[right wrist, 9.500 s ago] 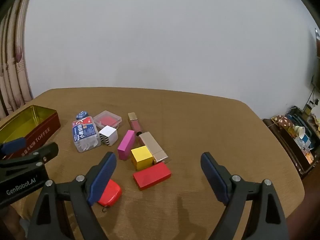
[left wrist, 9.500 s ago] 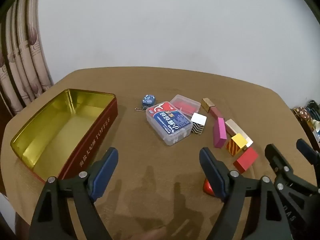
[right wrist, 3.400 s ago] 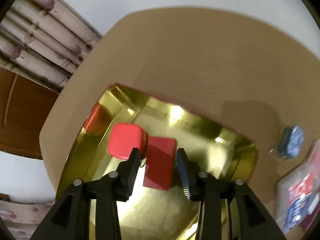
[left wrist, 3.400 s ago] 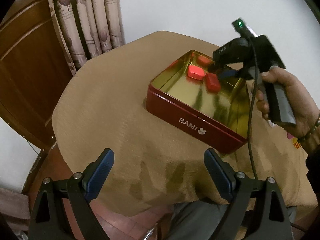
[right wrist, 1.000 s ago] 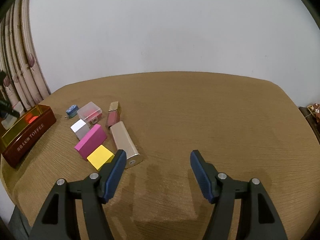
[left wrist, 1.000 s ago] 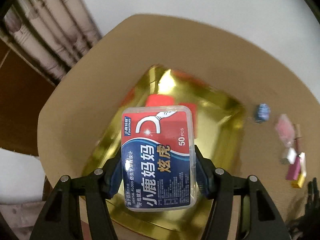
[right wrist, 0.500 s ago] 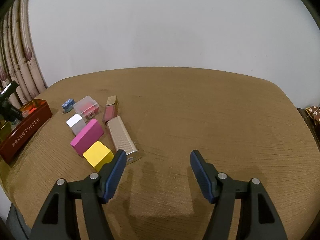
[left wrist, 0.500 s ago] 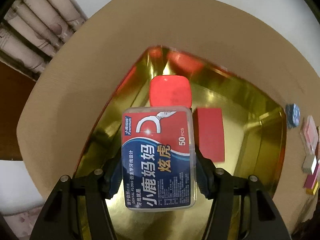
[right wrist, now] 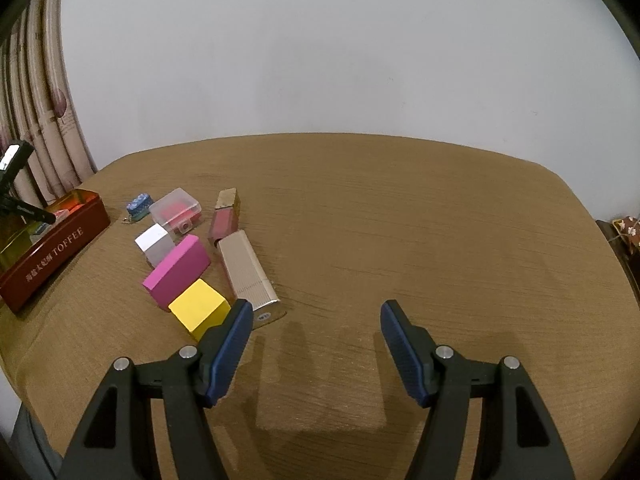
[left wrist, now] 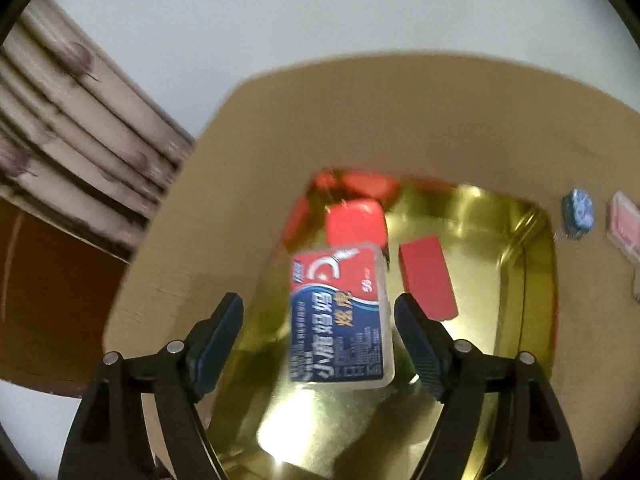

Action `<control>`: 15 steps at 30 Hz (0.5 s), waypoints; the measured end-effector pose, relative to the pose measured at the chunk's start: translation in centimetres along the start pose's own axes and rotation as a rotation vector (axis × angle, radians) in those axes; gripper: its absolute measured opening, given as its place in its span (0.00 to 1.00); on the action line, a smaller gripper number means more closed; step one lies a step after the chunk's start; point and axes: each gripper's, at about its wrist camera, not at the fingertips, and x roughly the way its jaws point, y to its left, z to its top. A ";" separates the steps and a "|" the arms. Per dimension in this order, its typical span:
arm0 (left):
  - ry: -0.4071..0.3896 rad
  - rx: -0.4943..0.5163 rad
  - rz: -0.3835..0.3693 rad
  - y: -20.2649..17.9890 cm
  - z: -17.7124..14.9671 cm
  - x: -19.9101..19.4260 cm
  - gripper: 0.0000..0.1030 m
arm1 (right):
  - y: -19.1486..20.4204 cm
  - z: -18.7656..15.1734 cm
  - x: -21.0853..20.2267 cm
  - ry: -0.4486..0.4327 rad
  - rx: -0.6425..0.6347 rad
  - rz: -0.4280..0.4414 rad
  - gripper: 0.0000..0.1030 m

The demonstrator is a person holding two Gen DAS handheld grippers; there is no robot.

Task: Organize rigid objects
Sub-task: 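Reach to the yellow cube and grasp it with the right gripper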

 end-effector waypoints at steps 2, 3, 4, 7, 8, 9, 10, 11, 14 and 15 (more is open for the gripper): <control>-0.064 -0.016 -0.036 0.0 -0.4 -3.0 0.73 | 0.0 0.0 0.1 0.013 0.000 0.010 0.66; -0.096 -0.019 -0.053 -0.3 -0.7 -4.3 0.75 | 0.1 0.1 0.2 0.024 -0.007 0.024 0.66; -0.121 -0.022 -0.062 -0.8 -1.1 -5.9 0.81 | 0.2 0.1 0.2 0.032 -0.018 0.037 0.66; -0.156 -0.021 -0.152 -3.5 -2.8 -9.9 0.85 | 1.3 0.3 0.2 0.067 -0.057 0.038 0.66; -0.155 -0.025 -0.175 -4.9 -4.0 -11.2 0.86 | 1.6 0.3 0.2 0.089 -0.047 0.057 0.66; -0.158 -0.027 -0.208 -5.5 -4.6 -11.6 0.86 | 1.8 0.3 0.1 0.106 -0.028 0.091 0.66; -0.153 -0.036 -0.264 -6.5 -5.9 -12.1 0.87 | 2.1 0.3 -0.2 0.116 -0.009 0.119 0.66; -0.140 -0.044 -0.297 -7.5 -6.6 -12.4 0.87 | 2.7 0.3 -0.5 0.118 -0.002 0.129 0.66; -0.096 -0.067 -0.390 -8.9 -9.2 -11.1 0.87 | 4.7 0.3 -0.9 0.130 -0.031 0.121 0.66; -0.070 -0.081 -0.414 -9.5 -10.2 -10.8 0.87 | 5.1 0.3 -0.7 0.138 -0.041 0.122 0.66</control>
